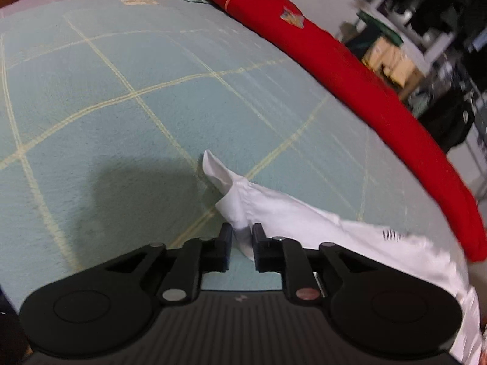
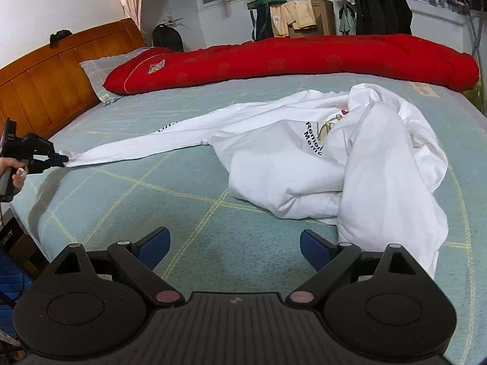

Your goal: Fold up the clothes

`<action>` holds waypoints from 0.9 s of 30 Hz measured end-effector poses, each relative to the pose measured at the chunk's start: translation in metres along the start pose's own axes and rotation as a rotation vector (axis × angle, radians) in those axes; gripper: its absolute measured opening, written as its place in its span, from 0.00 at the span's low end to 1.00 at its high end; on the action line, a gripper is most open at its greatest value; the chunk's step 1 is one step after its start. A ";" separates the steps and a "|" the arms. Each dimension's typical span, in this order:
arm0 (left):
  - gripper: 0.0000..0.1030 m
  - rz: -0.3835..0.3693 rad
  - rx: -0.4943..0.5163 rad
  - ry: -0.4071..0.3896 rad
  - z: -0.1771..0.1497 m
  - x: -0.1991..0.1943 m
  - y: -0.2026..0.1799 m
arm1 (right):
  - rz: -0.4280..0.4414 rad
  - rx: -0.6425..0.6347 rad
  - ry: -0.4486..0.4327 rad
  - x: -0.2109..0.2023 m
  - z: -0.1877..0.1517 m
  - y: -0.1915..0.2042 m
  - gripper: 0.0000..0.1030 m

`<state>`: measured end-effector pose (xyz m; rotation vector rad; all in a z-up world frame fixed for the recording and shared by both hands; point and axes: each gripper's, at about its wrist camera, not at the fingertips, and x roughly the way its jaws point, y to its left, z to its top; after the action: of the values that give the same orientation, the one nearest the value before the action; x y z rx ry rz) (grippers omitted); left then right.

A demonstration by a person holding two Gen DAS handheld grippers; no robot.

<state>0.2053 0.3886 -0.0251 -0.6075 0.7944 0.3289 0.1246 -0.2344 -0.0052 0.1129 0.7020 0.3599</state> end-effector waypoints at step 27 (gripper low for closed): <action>0.36 -0.323 0.556 0.132 0.001 0.147 -0.213 | 0.072 -0.044 -0.014 0.032 0.029 0.001 0.92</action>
<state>0.4078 0.2303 -0.0533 -0.2249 0.8530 -0.2302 0.1658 -0.2210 -0.0024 0.0994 0.6766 0.4428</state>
